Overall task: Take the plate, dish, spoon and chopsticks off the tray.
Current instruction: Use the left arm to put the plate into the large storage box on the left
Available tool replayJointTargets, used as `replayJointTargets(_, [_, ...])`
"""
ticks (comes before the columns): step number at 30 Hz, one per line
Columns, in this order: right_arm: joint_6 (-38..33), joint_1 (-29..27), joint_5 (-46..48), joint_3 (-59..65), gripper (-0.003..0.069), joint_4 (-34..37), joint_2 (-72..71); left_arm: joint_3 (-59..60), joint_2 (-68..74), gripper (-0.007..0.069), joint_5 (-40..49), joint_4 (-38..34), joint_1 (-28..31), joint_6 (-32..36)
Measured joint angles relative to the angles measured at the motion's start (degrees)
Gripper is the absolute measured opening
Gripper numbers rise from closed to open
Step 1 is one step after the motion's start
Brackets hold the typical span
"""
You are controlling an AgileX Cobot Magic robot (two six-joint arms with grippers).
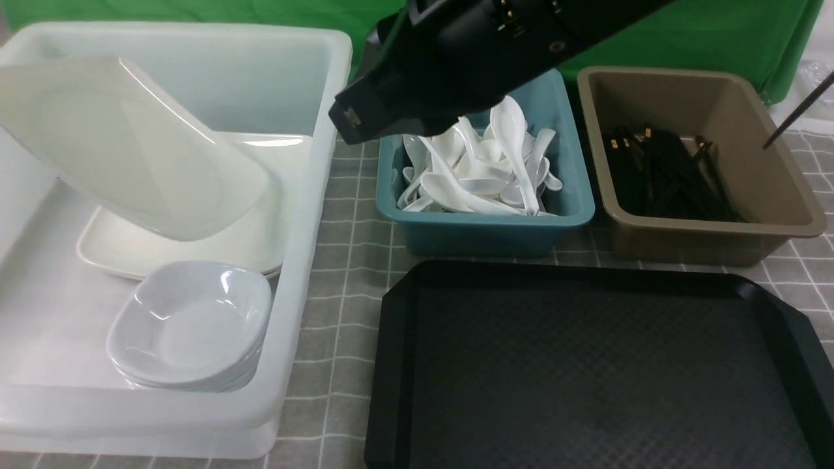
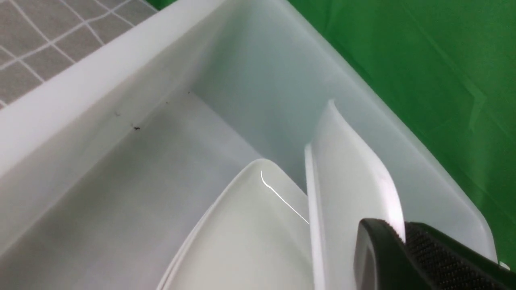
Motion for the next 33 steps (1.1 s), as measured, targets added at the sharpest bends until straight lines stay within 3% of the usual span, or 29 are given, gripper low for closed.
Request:
replayJointTargets(9, [0.00,0.00,0.11,-0.06,0.0026,0.00,0.00,0.07,3.94,0.0036,-6.61,-0.66,-5.59,0.47])
replayJointTargets(20, [0.00,0.00,1.43,-0.06,0.0026,0.05,0.00,-0.10,8.75,0.0034,-9.37,9.50,-7.64,0.24])
replayJointTargets(27, [0.00,0.00,1.45,-0.06,0.0026,0.05,0.00,-0.44,8.93,0.0036,-8.09,19.83,-7.70,-4.77])
replayJointTargets(33, [0.00,0.00,1.49,-0.06,0.0026,0.05,0.00,-0.50,10.28,0.0054,-6.91,30.29,-7.82,-14.41])
